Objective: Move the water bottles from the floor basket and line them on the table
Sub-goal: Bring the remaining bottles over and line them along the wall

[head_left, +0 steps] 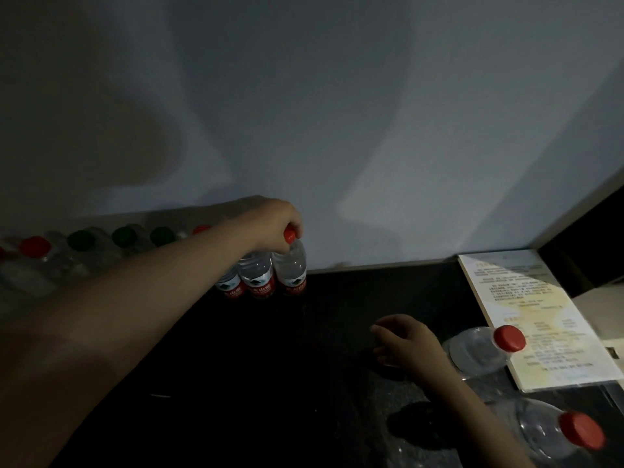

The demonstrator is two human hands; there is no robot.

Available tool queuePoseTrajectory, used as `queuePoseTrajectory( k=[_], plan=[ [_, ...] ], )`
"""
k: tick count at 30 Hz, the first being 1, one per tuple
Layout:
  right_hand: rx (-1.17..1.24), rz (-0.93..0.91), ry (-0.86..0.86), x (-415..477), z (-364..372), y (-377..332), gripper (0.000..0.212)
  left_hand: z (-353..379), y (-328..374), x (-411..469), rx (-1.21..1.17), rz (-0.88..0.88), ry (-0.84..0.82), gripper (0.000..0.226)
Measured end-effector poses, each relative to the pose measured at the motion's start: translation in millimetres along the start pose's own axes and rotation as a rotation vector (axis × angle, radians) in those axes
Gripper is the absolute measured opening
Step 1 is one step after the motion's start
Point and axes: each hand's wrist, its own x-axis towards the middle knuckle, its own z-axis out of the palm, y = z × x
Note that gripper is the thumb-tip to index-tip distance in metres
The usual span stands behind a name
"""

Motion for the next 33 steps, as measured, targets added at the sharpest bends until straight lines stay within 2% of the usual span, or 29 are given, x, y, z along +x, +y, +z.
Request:
queuePoseTrajectory(
  k=[13,17,20,24,33],
  plan=[
    [0.012,0.001,0.029,-6,0,1,0.008,0,-6,9,-0.013,-0.021,-0.041,0.027],
    [0.0,-0.004,0.06,-9,1,-2,0.013,-8,-4,6,0.001,-0.044,-0.045,0.039],
    [-0.105,-0.029,0.077,-12,1,-3,0.014,-19,5,-4,-0.026,-0.054,-0.029,0.043],
    [-0.289,-0.097,0.11,-24,-3,-6,0.018,-23,22,-27,-0.05,0.006,0.076,0.035],
    [-0.373,-0.085,0.15,-84,-6,-11,0.028,20,47,-115,-0.263,0.131,0.058,0.021]
  ],
)
